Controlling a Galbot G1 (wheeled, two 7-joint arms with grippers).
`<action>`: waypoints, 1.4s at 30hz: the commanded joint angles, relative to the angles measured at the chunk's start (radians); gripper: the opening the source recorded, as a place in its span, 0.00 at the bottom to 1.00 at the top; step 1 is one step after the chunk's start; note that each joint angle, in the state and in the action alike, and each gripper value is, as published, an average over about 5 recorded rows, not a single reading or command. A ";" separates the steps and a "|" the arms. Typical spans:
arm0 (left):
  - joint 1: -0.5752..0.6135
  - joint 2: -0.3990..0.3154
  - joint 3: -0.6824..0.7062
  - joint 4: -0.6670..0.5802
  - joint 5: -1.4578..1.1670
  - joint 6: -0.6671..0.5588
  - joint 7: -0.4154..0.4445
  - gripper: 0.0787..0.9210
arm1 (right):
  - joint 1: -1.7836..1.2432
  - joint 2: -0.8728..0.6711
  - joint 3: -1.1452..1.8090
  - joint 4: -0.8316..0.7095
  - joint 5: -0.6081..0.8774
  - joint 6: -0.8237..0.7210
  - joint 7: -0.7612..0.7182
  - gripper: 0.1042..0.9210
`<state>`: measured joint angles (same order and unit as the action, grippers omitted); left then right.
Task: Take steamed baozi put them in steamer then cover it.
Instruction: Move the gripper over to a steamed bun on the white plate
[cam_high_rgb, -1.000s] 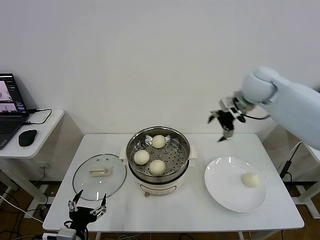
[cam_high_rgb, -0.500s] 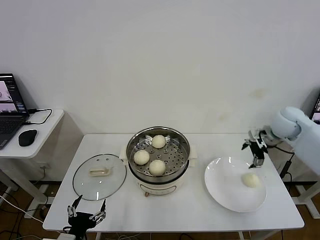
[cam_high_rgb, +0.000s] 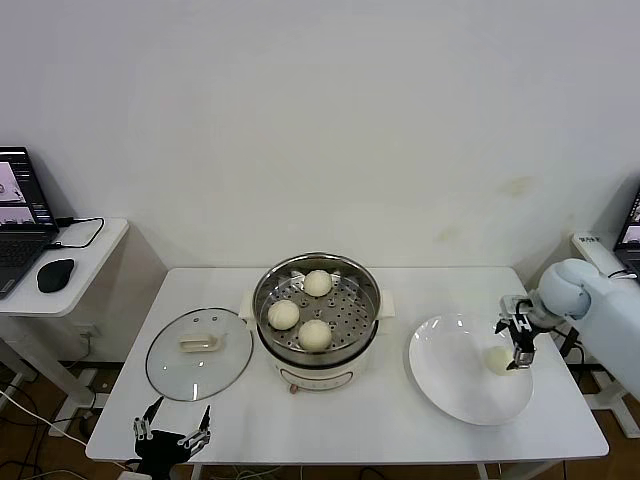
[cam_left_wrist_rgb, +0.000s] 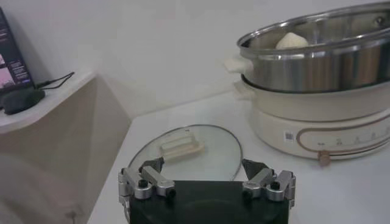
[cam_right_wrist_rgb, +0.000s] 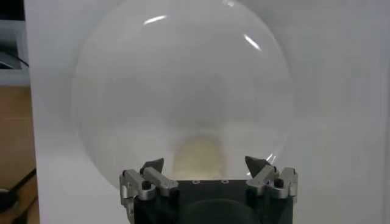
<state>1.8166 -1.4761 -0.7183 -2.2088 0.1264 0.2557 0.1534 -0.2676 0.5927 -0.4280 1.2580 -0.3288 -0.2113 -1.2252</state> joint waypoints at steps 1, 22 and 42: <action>-0.010 0.000 0.003 0.008 0.006 0.002 0.001 0.88 | -0.058 0.040 0.037 -0.062 -0.045 0.006 0.039 0.88; -0.023 -0.003 0.002 0.038 0.007 0.001 -0.001 0.88 | -0.046 0.070 0.033 -0.119 -0.126 0.032 0.053 0.88; -0.032 -0.007 0.007 0.055 0.007 0.000 -0.002 0.88 | -0.019 0.086 0.009 -0.133 -0.057 0.032 0.054 0.82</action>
<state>1.7874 -1.4824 -0.7127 -2.1560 0.1332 0.2553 0.1512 -0.2935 0.6802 -0.4145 1.1253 -0.4061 -0.1790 -1.1649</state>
